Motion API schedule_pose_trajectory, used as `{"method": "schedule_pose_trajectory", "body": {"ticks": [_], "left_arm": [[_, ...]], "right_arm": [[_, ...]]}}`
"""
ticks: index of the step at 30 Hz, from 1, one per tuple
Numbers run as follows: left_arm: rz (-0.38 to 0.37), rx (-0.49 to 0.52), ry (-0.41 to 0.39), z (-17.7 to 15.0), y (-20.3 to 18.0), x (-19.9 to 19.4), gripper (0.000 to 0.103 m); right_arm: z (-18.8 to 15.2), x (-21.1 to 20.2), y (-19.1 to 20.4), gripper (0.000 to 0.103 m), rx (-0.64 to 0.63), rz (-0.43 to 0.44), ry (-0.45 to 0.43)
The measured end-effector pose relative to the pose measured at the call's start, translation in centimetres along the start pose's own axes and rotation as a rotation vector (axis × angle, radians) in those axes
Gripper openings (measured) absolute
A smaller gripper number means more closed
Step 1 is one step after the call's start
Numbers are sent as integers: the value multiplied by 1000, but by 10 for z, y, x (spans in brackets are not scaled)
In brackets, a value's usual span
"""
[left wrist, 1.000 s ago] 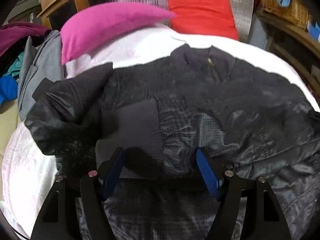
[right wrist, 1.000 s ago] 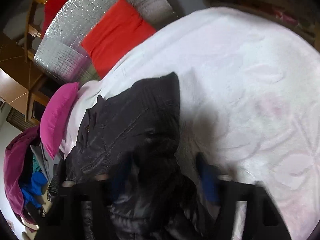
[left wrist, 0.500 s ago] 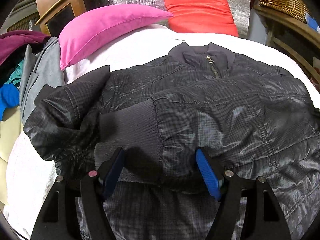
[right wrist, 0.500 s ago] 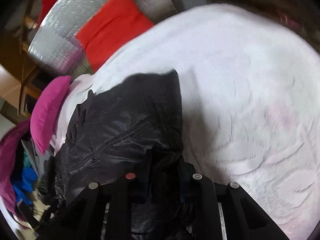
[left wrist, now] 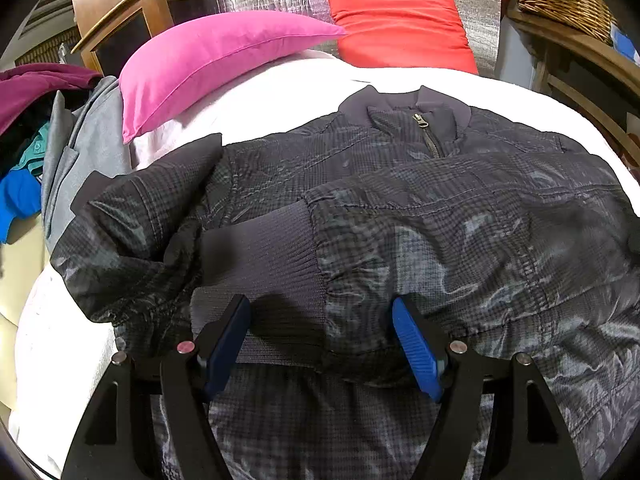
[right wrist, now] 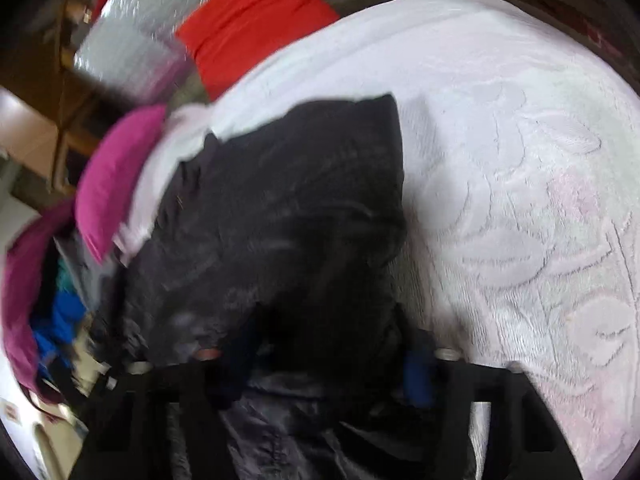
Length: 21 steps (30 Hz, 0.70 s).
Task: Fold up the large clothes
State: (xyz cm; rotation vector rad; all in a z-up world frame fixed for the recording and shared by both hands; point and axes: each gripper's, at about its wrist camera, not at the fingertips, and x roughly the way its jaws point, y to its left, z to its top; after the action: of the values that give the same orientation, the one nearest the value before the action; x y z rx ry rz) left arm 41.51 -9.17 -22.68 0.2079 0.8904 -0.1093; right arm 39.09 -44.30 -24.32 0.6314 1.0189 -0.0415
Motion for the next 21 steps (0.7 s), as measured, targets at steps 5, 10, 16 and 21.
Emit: {"method": "schedule_pose_trajectory", "body": {"ticks": [5,10,16,21], "left_arm": [[-3,0,0,0,0,0,74],[-3,9,2,-1,0,1,74],[-17,2,16,0,2,3,74],[-55,-42,15,2,13,-2,74]], "right_arm": [[-4,-20,19,35,-74,-73,-125],[0,-22,22,33,-111,-151,-195],[8,-9,2,37,-32,-95,-131],[7,-40,-12,47,52,-22,-162]]}}
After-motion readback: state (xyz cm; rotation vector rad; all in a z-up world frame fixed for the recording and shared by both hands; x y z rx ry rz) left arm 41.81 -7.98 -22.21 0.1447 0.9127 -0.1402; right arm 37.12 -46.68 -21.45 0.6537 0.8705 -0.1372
